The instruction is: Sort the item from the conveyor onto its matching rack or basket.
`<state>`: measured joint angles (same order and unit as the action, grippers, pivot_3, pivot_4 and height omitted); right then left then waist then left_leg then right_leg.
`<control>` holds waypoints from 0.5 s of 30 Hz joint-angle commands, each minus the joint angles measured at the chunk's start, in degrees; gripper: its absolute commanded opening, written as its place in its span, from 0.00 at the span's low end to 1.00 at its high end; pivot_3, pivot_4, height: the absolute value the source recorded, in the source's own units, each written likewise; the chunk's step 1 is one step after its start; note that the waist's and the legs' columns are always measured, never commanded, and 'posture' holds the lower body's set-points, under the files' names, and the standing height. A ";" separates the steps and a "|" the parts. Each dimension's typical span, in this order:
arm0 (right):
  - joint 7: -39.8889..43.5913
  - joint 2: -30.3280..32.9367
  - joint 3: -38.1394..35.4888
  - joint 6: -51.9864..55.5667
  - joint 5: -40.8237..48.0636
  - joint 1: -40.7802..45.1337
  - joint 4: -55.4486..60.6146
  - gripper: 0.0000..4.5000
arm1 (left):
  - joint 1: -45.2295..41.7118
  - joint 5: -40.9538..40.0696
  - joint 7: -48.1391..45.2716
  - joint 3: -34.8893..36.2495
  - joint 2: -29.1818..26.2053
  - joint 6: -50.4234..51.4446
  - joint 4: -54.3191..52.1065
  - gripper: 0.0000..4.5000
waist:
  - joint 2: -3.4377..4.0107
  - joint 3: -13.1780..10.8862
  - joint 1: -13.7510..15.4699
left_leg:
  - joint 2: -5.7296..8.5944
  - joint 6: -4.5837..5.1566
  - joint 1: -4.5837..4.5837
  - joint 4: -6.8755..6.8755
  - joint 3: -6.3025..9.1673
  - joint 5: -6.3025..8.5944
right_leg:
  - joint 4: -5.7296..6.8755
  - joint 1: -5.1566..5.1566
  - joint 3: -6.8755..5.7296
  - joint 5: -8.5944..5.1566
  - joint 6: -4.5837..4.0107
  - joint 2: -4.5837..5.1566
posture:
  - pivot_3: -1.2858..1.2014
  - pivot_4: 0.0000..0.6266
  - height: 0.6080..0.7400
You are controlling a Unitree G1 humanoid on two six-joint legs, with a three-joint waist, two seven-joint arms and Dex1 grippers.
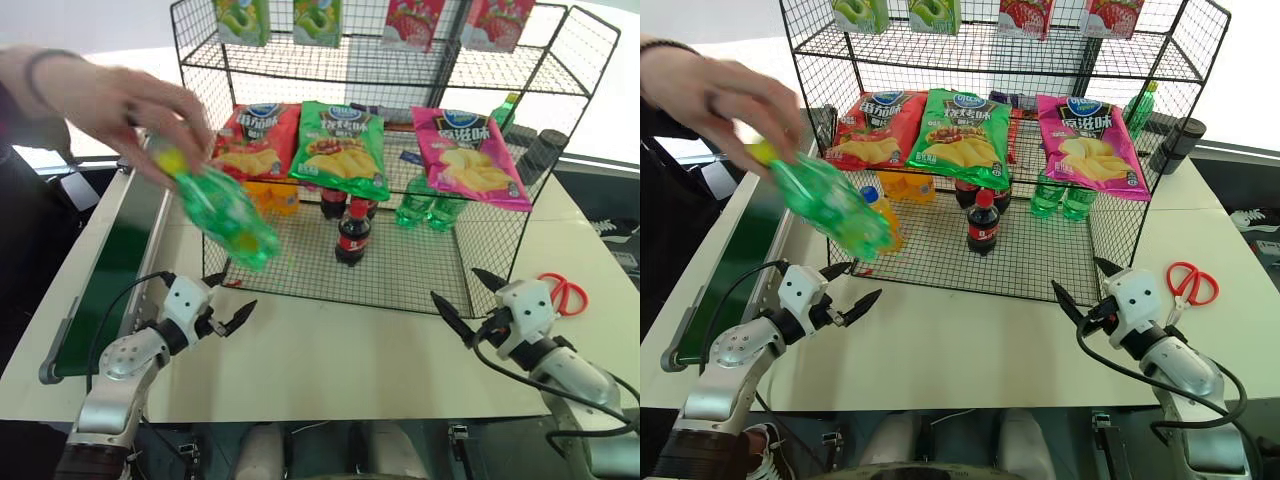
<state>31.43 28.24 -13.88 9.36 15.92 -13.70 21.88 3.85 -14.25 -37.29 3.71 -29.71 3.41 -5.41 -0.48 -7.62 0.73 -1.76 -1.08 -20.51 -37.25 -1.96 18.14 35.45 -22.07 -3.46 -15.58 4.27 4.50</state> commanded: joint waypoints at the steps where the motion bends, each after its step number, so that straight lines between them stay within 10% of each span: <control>1: 0.20 0.67 -0.59 -0.18 0.29 0.68 1.03 0.99 | -0.01 -0.54 0.50 1.38 0.14 0.13 -2.62 1.00 | 0.00 0.00 0.00 | 0.00 0.00 0.00 0.00 0.00 0.00 | 0.00 0.00 0.00 0.00 0.00 0.00 | 0.52 0.24 1.00; 15: 0.29 0.81 0.42 0.96 0.26 2.96 2.02 0.99 | -0.51 -5.20 3.51 7.12 0.83 5.33 -6.17 1.00 | 0.00 0.00 -0.07 | -0.02 0.00 0.01 0.00 0.00 0.00 | 0.00 0.00 0.00 0.00 0.00 0.00 | 0.52 0.24 1.00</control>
<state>31.45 28.31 -13.45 10.88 15.95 -11.78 22.22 3.72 -17.66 -34.59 8.01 -28.56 8.46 -9.53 -0.48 -7.63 0.66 -1.78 -1.08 -20.50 -37.24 -1.96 18.14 35.45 -22.08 -3.46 -15.58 4.27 4.49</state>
